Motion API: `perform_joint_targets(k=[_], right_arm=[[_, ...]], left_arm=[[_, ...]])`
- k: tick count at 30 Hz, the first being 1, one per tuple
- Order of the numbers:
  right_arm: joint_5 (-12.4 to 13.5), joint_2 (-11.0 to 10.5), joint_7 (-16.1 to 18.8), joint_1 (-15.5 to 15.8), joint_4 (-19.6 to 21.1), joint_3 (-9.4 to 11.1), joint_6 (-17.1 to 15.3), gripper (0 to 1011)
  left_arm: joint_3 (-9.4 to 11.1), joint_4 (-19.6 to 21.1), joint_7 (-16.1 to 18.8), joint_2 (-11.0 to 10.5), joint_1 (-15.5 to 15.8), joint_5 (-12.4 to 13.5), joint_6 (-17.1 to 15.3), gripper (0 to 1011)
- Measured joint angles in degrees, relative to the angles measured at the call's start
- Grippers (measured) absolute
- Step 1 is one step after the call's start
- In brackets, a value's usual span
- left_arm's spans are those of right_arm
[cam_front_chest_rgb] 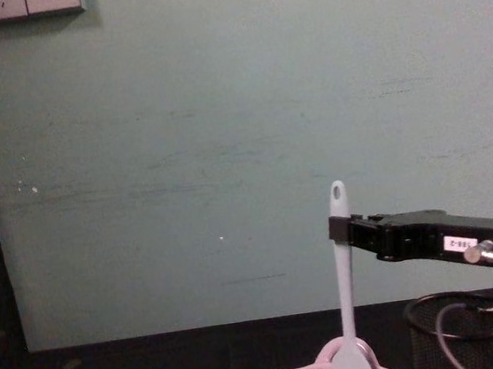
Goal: Use the one hand to pick up the spoon and stir the clear water in the bowl.
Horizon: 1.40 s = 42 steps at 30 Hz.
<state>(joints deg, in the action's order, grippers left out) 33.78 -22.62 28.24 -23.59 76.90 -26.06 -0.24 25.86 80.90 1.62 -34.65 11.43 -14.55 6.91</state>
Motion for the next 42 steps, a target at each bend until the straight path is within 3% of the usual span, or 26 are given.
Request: perform_joint_targets(k=[6,11,20,28,32,37,42], right_arm=[[-1.68,-1.74,-0.02,1.25,2.80,-0.04,-1.06,110],[-2.98,-2.81,1.42,2.17,5.74,-1.23,-2.20,110],[-1.21,-1.98,4.56,3.23,7.52,-3.07,-2.97,111],[0.77,0.24,5.25,2.26,5.44,-3.90,-2.44,110],[1.67,1.87,5.25,0.77,2.17,-4.00,-1.79,110],[1.94,2.82,4.14,-0.71,-1.15,-3.26,-1.24,110],[1.47,2.57,2.45,-1.03,-1.80,-2.14,-0.95,110]], left_arm=[[0.00,0.00,0.00,0.00,0.00,0.00,0.00,1005],[0.00,0.00,0.00,0.00,0.00,0.00,0.00,1005],[0.00,0.00,0.00,0.00,0.00,0.00,0.00,1005],[0.00,0.00,0.00,0.00,0.00,0.00,0.00,1005],[0.00,0.00,0.00,0.00,0.00,0.00,0.00,1005],[0.00,0.00,0.00,0.00,0.00,0.00,0.00,1005],[0.00,0.00,0.00,0.00,0.00,0.00,0.00,1005]])
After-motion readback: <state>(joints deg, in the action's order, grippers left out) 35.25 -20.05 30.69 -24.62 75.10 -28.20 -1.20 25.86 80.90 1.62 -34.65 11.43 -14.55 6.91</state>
